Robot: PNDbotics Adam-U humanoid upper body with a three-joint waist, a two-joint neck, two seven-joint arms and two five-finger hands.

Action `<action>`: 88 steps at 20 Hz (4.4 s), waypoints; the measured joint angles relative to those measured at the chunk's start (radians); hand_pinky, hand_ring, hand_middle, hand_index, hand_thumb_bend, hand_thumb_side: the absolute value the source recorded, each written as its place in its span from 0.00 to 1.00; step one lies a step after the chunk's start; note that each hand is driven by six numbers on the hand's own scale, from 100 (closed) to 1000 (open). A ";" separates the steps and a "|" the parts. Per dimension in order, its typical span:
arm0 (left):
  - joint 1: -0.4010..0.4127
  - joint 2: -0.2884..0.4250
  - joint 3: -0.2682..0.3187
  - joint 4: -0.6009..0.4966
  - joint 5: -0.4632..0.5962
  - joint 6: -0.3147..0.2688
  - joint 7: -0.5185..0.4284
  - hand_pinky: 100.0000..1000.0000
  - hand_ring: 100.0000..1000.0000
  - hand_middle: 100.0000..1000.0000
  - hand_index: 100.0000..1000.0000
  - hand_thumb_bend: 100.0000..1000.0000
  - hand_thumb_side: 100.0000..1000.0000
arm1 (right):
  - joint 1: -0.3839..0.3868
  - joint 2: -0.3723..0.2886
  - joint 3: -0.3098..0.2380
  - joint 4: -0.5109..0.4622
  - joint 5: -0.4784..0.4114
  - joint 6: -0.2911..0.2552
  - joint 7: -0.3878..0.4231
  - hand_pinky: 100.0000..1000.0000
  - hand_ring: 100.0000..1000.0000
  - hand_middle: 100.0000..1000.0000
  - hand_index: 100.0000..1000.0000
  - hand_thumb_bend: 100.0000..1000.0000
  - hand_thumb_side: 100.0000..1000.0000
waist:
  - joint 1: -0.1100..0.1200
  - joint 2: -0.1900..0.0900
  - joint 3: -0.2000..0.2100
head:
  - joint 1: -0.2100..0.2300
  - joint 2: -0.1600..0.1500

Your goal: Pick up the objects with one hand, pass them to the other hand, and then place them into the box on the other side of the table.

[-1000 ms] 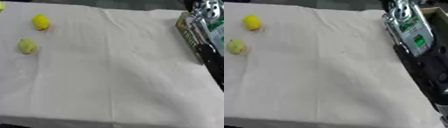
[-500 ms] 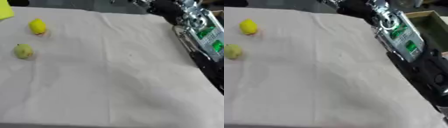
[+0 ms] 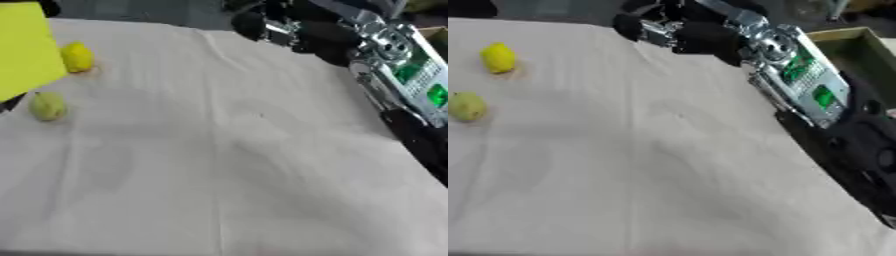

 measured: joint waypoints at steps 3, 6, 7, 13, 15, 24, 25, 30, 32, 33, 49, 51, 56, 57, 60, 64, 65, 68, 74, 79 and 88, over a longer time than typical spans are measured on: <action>-0.022 0.000 -0.021 0.000 -0.024 -0.023 -0.022 0.45 0.50 0.49 0.58 0.36 0.00 | -0.007 -0.009 0.015 0.000 -0.011 0.007 0.021 0.85 0.86 0.85 0.78 0.45 0.52 | 0.000 0.000 0.000 | 0.002 -0.002; -0.042 -0.002 -0.037 -0.001 -0.066 -0.054 -0.037 0.47 0.52 0.50 0.58 0.39 0.00 | -0.018 -0.012 0.026 0.000 -0.016 0.015 0.033 0.85 0.86 0.86 0.78 0.48 0.50 | 0.000 0.000 -0.001 | 0.003 -0.005; -0.049 -0.002 -0.041 -0.001 -0.084 -0.066 -0.039 0.48 0.52 0.50 0.58 0.41 0.00 | -0.021 -0.012 0.030 0.000 -0.017 0.017 0.034 0.84 0.86 0.86 0.78 0.48 0.50 | 0.000 0.000 -0.001 | 0.004 -0.006; -0.078 -0.016 -0.070 -0.002 -0.191 -0.122 -0.045 0.48 0.52 0.50 0.58 0.46 0.00 | -0.041 -0.012 0.059 0.000 -0.035 0.043 0.038 0.84 0.87 0.87 0.79 0.50 0.51 | 0.000 0.000 -0.001 | 0.007 -0.010; -0.079 -0.020 -0.081 -0.002 -0.202 -0.126 -0.061 0.44 0.49 0.48 0.56 0.37 0.00 | -0.049 -0.011 0.066 0.000 -0.037 0.050 0.038 0.84 0.87 0.87 0.79 0.50 0.49 | 0.000 0.000 -0.001 | 0.008 -0.015; -0.102 -0.038 -0.101 -0.002 -0.128 -0.073 -0.191 0.44 0.50 0.49 0.57 0.37 0.00 | -0.060 -0.001 0.071 0.000 0.014 0.037 0.055 0.85 0.89 0.88 0.80 0.52 0.40 | 0.000 0.000 -0.002 | 0.013 -0.015; -0.106 -0.041 -0.102 -0.002 -0.128 -0.074 -0.192 0.45 0.50 0.49 0.57 0.38 0.00 | -0.063 0.001 0.073 0.000 0.017 0.035 0.061 0.85 0.90 0.88 0.80 0.53 0.38 | 0.000 0.000 -0.002 | 0.013 -0.015; -0.121 -0.055 -0.108 -0.002 -0.130 -0.094 -0.162 0.47 0.53 0.53 0.60 0.40 0.00 | -0.068 0.017 0.086 -0.001 0.004 0.018 0.098 0.85 0.91 0.89 0.79 0.60 0.28 | 0.000 0.000 -0.003 | 0.016 -0.021; -0.127 -0.058 -0.111 -0.002 -0.135 -0.109 -0.130 0.46 0.53 0.52 0.59 0.39 0.00 | -0.068 0.020 0.091 -0.001 -0.023 0.014 0.107 0.85 0.91 0.89 0.79 0.61 0.27 | 0.000 0.000 -0.003 | 0.016 -0.024; -0.130 -0.062 -0.113 -0.002 -0.138 -0.117 -0.111 0.47 0.53 0.52 0.59 0.39 0.00 | -0.068 0.023 0.093 -0.001 -0.039 0.012 0.112 0.85 0.91 0.89 0.79 0.61 0.27 | 0.000 0.000 -0.003 | 0.017 -0.024; -0.213 -0.099 -0.162 -0.002 -0.196 -0.212 0.017 0.50 0.54 0.53 0.60 0.39 0.00 | -0.097 0.052 0.123 -0.001 -0.230 0.004 0.207 0.85 0.92 0.89 0.79 0.59 0.30 | -0.009 0.000 -0.002 | 0.016 -0.040; -0.220 -0.106 -0.165 -0.002 -0.197 -0.219 0.022 0.50 0.54 0.53 0.60 0.39 0.00 | -0.099 0.057 0.123 -0.001 -0.241 0.004 0.205 0.85 0.92 0.88 0.79 0.59 0.31 | -0.011 0.001 -0.002 | 0.016 -0.041; -0.236 -0.116 -0.175 -0.002 -0.197 -0.240 0.036 0.50 0.54 0.53 0.59 0.40 0.00 | -0.102 0.066 0.118 -0.001 -0.268 0.010 0.167 0.84 0.90 0.87 0.78 0.59 0.33 | -0.012 0.001 -0.002 | 0.016 -0.042; -0.238 -0.117 -0.175 -0.002 -0.197 -0.243 0.040 0.50 0.54 0.53 0.59 0.40 0.00 | -0.102 0.069 0.115 -0.001 -0.273 0.011 0.155 0.85 0.91 0.87 0.78 0.59 0.33 | -0.012 0.002 -0.002 | 0.016 -0.042; -0.246 -0.124 -0.175 -0.002 -0.197 -0.253 0.051 0.50 0.54 0.53 0.59 0.40 0.00 | -0.102 0.072 0.107 -0.001 -0.273 0.002 0.132 0.85 0.91 0.87 0.79 0.59 0.33 | -0.015 0.002 -0.002 | 0.016 -0.047; -0.253 -0.125 -0.181 -0.002 -0.197 -0.265 0.062 0.50 0.54 0.53 0.59 0.41 0.00 | -0.102 0.081 0.097 -0.001 -0.254 -0.005 0.107 0.85 0.91 0.87 0.78 0.57 0.34 | -0.015 0.002 -0.003 | 0.018 -0.050; -0.254 -0.126 -0.181 -0.002 -0.199 -0.268 0.065 0.50 0.54 0.53 0.59 0.41 0.00 | -0.102 0.083 0.097 -0.001 -0.248 -0.004 0.106 0.85 0.91 0.88 0.79 0.56 0.36 | -0.015 0.002 -0.003 | 0.018 -0.050; -0.255 -0.128 -0.182 -0.002 -0.204 -0.276 0.072 0.50 0.54 0.53 0.59 0.41 0.00 | -0.103 0.087 0.099 -0.001 -0.228 -0.002 0.126 0.86 0.93 0.91 0.80 0.56 0.36 | -0.015 0.004 -0.002 | 0.018 -0.050; -0.264 -0.137 -0.187 -0.002 -0.208 -0.280 0.078 0.50 0.53 0.53 0.59 0.41 0.00 | -0.116 0.103 0.107 -0.001 -0.187 -0.026 0.177 0.84 0.91 0.90 0.81 0.60 0.35 | -0.015 0.004 -0.002 | 0.018 -0.050; -0.271 -0.143 -0.188 -0.002 -0.204 -0.280 0.082 0.49 0.53 0.52 0.58 0.41 0.00 | -0.125 0.113 0.124 -0.001 -0.171 -0.036 0.207 0.84 0.91 0.88 0.81 0.63 0.29 | -0.015 0.004 -0.002 | 0.021 -0.050; -0.272 -0.155 -0.188 -0.002 -0.181 -0.273 0.087 0.48 0.52 0.51 0.58 0.39 0.00 | -0.129 0.135 0.135 -0.001 -0.157 -0.050 0.212 0.83 0.89 0.87 0.80 0.65 0.22 | -0.019 0.008 -0.002 | 0.021 -0.049</action>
